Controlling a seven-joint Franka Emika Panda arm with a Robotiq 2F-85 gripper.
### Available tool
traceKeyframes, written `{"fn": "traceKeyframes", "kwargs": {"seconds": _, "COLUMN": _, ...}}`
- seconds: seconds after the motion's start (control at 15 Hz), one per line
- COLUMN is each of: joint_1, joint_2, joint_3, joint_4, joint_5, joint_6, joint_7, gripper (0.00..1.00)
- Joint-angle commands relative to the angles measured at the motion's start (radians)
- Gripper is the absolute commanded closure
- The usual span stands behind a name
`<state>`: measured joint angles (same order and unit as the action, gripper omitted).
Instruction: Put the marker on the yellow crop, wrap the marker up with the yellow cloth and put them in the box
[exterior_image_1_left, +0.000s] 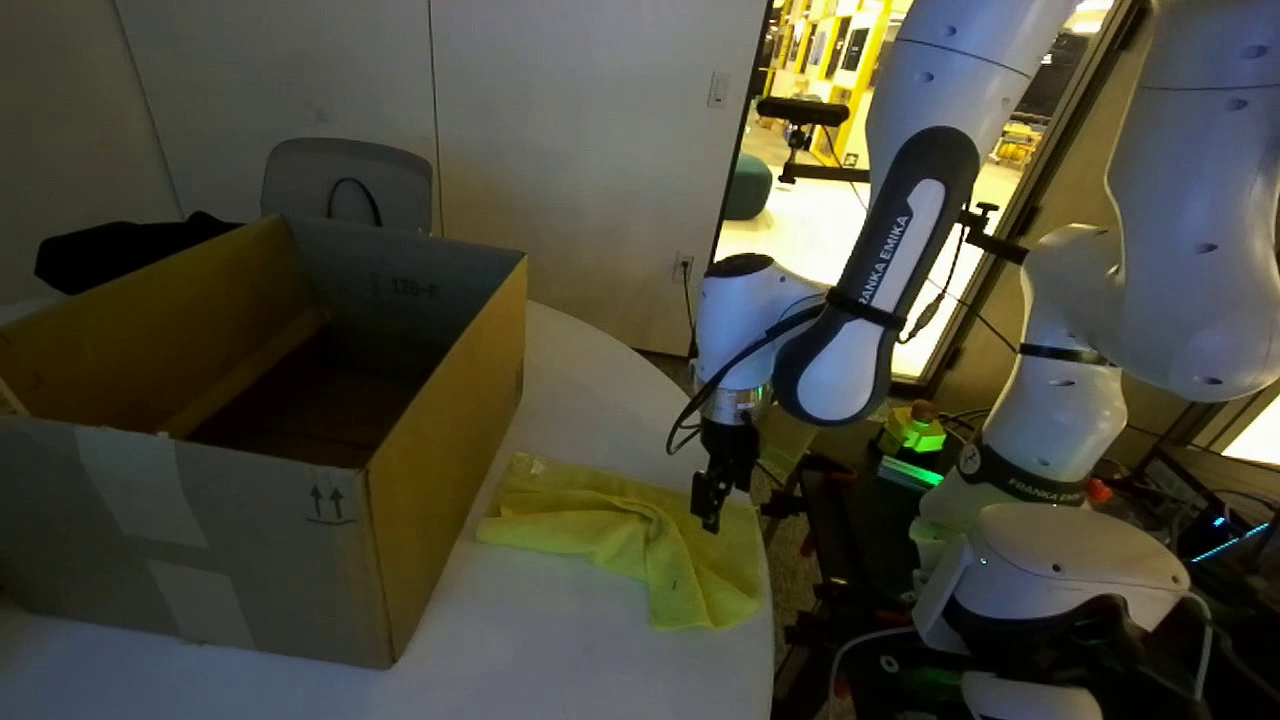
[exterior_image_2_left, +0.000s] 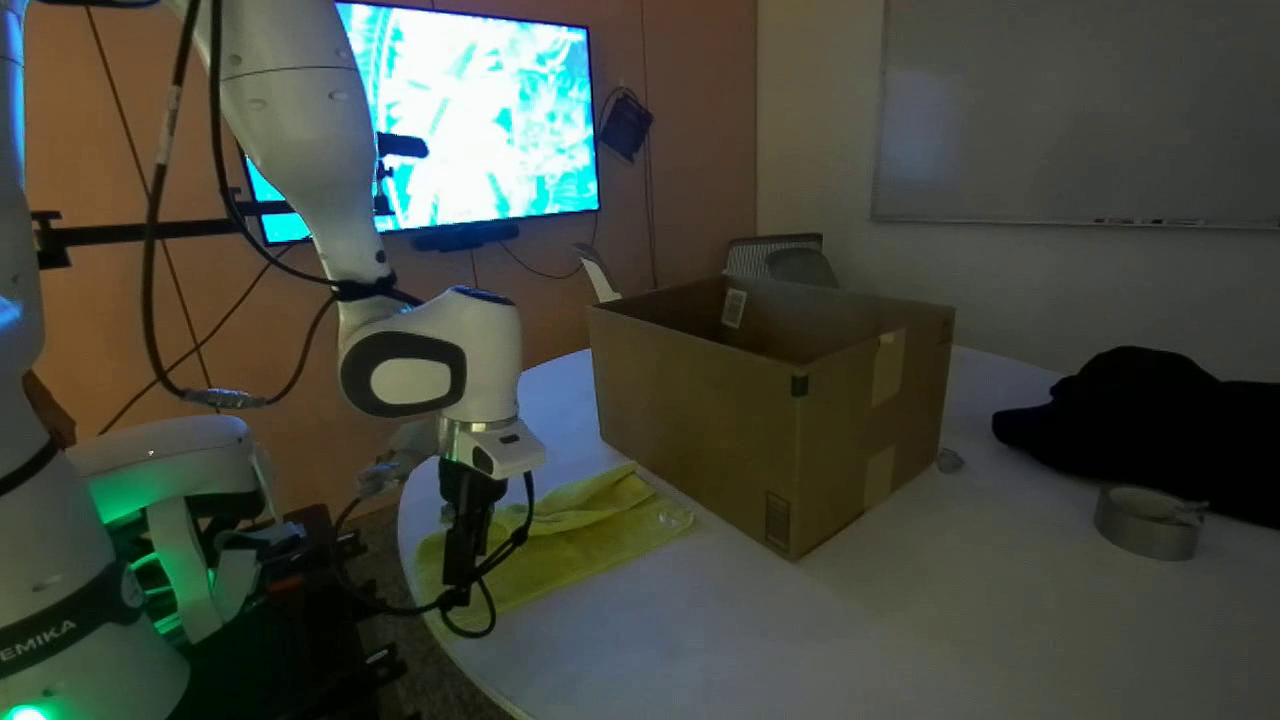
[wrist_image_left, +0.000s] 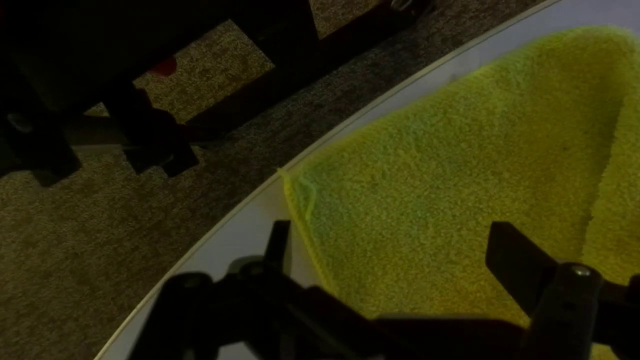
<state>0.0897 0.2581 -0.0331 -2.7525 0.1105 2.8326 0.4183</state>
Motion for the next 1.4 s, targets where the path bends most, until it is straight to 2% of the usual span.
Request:
{"fn": "traceKeyframes", "kwargs": {"seconds": 0.0, "joint_1": -0.064, "joint_2": 0.050, "joint_3": 0.042, "joint_4": 0.001, "joint_5": 0.066, "joint_6": 0.063, "joint_7": -0.119, "gripper": 0.00}}
{"fn": "traceKeyframes", "kwargs": {"seconds": 0.33, "joint_1": -0.215, "joint_2": 0.118, "joint_3": 0.169, "joint_4": 0.014, "joint_5": 0.191, "joint_6": 0.113, "joint_7": -0.310, "gripper": 0.00}}
{"fn": "traceKeyframes", "kwargs": {"seconds": 0.47, "joint_1": -0.271, "joint_2": 0.134, "joint_3": 0.219, "joint_4": 0.013, "joint_5": 0.226, "joint_6": 0.125, "joint_7": -0.362, "gripper": 0.19}}
{"fn": "traceKeyframes", "kwargs": {"seconds": 0.73, "joint_1": -0.346, "joint_2": 0.131, "joint_3": 0.286, "joint_4": 0.010, "joint_5": 0.274, "joint_6": 0.129, "joint_7": -0.433, "gripper": 0.44}}
{"fn": "traceKeyframes", "kwargs": {"seconds": 0.8, "joint_1": -0.351, "joint_2": 0.126, "joint_3": 0.292, "joint_4": 0.011, "joint_5": 0.275, "joint_6": 0.123, "joint_7": -0.440, "gripper": 0.49}}
{"fn": "traceKeyframes", "kwargs": {"seconds": 0.93, "joint_1": -0.358, "joint_2": 0.119, "joint_3": 0.305, "joint_4": 0.010, "joint_5": 0.277, "joint_6": 0.121, "joint_7": -0.452, "gripper": 0.46}}
{"fn": "traceKeyframes", "kwargs": {"seconds": 1.0, "joint_1": -0.354, "joint_2": 0.110, "joint_3": 0.309, "joint_4": 0.010, "joint_5": 0.274, "joint_6": 0.118, "joint_7": -0.454, "gripper": 0.53}}
{"fn": "traceKeyframes", "kwargs": {"seconds": 1.2, "joint_1": -0.314, "joint_2": 0.086, "joint_3": 0.297, "joint_4": 0.018, "joint_5": 0.245, "joint_6": 0.103, "joint_7": -0.444, "gripper": 0.59}}
{"fn": "traceKeyframes", "kwargs": {"seconds": 1.33, "joint_1": -0.279, "joint_2": 0.065, "joint_3": 0.286, "joint_4": 0.021, "joint_5": 0.228, "joint_6": 0.097, "joint_7": -0.434, "gripper": 0.71}}
